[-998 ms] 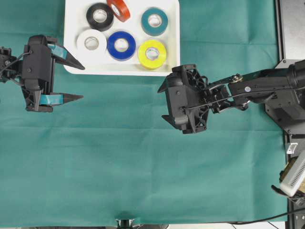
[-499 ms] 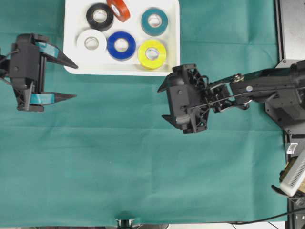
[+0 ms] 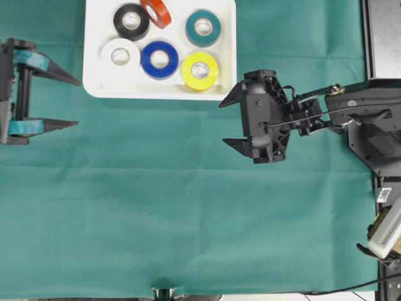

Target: Put the tape alternately from left to right into the white case.

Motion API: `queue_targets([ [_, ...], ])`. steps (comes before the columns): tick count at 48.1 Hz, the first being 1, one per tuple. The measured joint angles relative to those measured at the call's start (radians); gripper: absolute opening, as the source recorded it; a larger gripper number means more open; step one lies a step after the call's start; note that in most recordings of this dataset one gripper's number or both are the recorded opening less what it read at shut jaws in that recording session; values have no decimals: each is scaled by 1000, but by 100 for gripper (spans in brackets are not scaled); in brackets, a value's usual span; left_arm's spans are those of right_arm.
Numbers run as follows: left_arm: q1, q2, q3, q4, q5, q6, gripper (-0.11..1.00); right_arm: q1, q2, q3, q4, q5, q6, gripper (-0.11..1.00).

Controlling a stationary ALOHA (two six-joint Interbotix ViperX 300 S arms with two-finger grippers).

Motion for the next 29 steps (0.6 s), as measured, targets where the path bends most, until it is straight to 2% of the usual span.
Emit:
queue_targets([
  [29, -2, -259, 130, 2, -21, 0, 92, -5, -124, 75, 0, -37, 0, 69],
])
